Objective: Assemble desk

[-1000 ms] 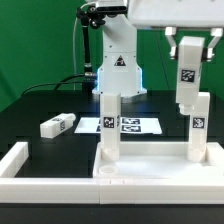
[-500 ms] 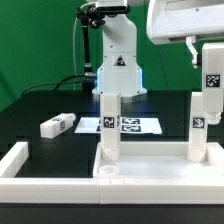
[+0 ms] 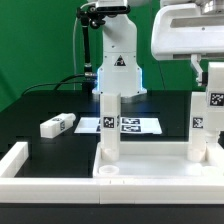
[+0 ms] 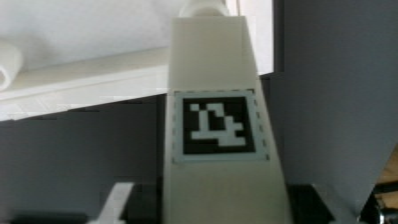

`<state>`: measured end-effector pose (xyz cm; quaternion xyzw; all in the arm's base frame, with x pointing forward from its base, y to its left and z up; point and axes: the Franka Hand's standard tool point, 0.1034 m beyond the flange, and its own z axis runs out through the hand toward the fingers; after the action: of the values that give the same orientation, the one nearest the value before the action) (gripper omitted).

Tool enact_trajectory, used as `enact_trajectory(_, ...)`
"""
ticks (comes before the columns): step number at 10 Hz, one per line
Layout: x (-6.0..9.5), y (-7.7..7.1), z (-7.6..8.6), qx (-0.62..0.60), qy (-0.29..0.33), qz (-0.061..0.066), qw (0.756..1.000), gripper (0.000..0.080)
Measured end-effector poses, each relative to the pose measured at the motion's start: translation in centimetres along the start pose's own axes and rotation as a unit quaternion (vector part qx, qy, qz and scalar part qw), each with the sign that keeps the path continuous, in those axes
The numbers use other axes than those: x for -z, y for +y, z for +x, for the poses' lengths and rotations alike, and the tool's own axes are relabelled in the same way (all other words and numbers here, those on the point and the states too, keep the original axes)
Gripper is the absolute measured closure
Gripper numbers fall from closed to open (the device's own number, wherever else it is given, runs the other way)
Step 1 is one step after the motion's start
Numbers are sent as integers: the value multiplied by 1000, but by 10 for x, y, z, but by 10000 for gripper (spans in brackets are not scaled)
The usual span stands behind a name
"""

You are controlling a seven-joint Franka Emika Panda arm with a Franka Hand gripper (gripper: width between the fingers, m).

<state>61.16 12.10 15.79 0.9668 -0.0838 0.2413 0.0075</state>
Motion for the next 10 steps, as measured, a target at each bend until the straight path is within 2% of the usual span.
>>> enact_trajectory(3,0,0,0,-12,-3,5,1000,511)
enact_trajectory(5,-7,5,10,12,32,14,999,511)
enact_trajectory(8,-13,8,29,52,51,8,997,511)
enact_trajectory(10,-17,10,24,51,48,7,997,511)
